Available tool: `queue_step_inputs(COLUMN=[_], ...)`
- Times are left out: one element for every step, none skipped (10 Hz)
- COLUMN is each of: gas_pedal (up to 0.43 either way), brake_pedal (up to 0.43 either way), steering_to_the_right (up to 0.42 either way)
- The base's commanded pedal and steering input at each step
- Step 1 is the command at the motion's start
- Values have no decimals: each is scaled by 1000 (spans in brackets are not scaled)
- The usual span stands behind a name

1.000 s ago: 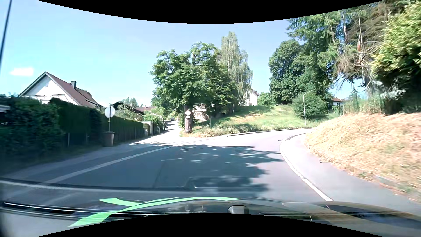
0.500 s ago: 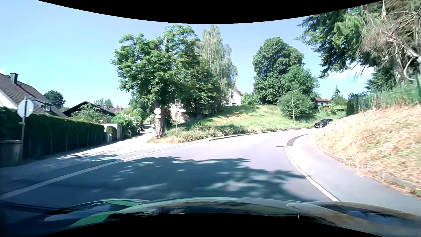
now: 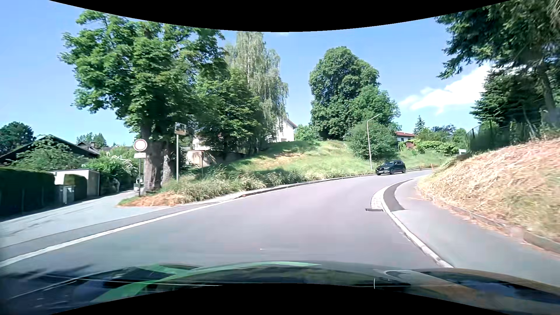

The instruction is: Follow the waypoints while adhering to traffic rules and regulations

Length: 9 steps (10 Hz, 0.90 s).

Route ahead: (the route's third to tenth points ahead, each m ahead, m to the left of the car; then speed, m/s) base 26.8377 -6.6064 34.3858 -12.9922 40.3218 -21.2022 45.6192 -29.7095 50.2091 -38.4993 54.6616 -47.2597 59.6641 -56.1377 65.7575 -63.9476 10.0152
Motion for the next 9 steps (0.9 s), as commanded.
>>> queue_step_inputs(gas_pedal=[169, 177, 177, 197, 209, 220, 240, 240, 248], brake_pedal=[0, 0, 0, 0, 0, 0, 0, 0, 0], steering_to_the_right=[100, 101, 102, 101, 101, 101, 101, 102, 103])
